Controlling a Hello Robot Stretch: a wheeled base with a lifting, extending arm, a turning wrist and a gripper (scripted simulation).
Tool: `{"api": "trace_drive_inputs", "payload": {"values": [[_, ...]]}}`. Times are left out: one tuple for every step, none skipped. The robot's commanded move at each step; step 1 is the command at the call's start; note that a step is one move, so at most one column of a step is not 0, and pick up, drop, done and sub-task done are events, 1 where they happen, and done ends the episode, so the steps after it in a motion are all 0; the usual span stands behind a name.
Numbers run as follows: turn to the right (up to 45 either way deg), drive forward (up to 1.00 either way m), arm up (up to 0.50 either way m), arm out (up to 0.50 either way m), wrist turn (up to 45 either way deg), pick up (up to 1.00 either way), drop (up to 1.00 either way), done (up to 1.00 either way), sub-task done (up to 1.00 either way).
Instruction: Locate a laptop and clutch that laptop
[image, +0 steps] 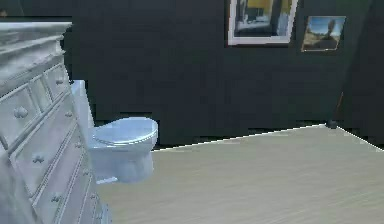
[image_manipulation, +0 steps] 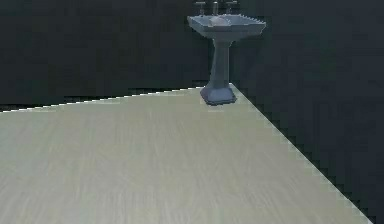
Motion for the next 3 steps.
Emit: {"api": "trace_drive_inputs", "payload": {"values": [[-45.0, 0.00, 0.00, 0.00, 0.0, 0.00, 0.00, 0.00, 0.00], [-45.0, 0.00, 0.00, 0.00, 0.0, 0.00, 0.00, 0.00, 0.00], [-18.0, 0.00, 0.00, 0.00, 0.0, 0.00, 0.00, 0.00, 0.00]]}}
